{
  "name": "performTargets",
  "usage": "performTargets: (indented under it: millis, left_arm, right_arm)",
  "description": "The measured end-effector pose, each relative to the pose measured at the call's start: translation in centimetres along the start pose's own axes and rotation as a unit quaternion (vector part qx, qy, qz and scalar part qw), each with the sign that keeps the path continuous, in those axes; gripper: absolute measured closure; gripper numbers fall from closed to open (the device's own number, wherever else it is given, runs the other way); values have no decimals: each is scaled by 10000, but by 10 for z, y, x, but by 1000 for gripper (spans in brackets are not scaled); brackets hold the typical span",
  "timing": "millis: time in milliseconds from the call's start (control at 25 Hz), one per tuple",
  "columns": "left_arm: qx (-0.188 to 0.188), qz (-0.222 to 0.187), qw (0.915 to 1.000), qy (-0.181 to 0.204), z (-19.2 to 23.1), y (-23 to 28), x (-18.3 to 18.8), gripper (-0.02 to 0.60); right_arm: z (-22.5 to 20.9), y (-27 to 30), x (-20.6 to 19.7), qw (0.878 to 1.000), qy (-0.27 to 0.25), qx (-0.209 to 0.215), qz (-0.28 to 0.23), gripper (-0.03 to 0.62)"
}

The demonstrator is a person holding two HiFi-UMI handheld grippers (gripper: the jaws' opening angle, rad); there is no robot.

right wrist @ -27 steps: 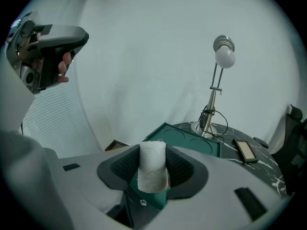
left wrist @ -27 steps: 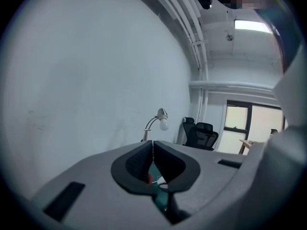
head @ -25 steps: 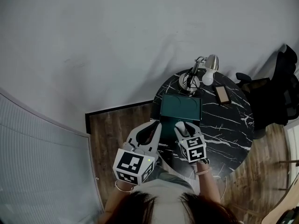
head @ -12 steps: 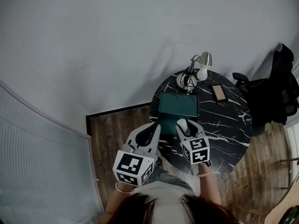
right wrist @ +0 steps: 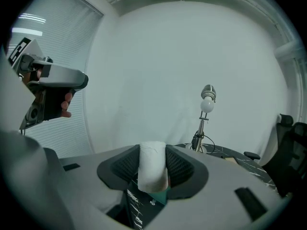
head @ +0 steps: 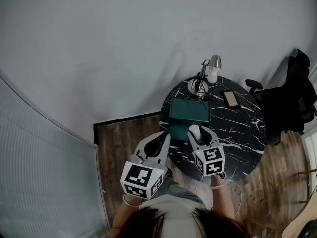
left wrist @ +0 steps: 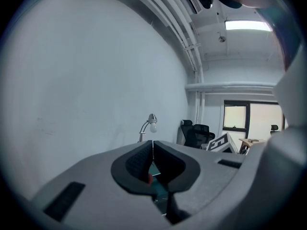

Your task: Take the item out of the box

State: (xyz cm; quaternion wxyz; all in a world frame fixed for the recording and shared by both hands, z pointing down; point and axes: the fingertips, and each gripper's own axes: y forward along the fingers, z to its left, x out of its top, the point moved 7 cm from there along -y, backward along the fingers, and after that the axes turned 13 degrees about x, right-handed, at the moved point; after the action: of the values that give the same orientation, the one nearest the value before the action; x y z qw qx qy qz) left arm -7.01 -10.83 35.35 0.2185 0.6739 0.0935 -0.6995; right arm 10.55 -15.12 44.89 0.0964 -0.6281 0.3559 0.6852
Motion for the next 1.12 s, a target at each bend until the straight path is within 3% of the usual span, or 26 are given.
performTargets:
  millis: [1120]
  left_arm:
    - [39,-272,9996,72,-30,-74,0,569]
  right_arm:
    - [55,-73,25,9966,-218,-135,-789,410]
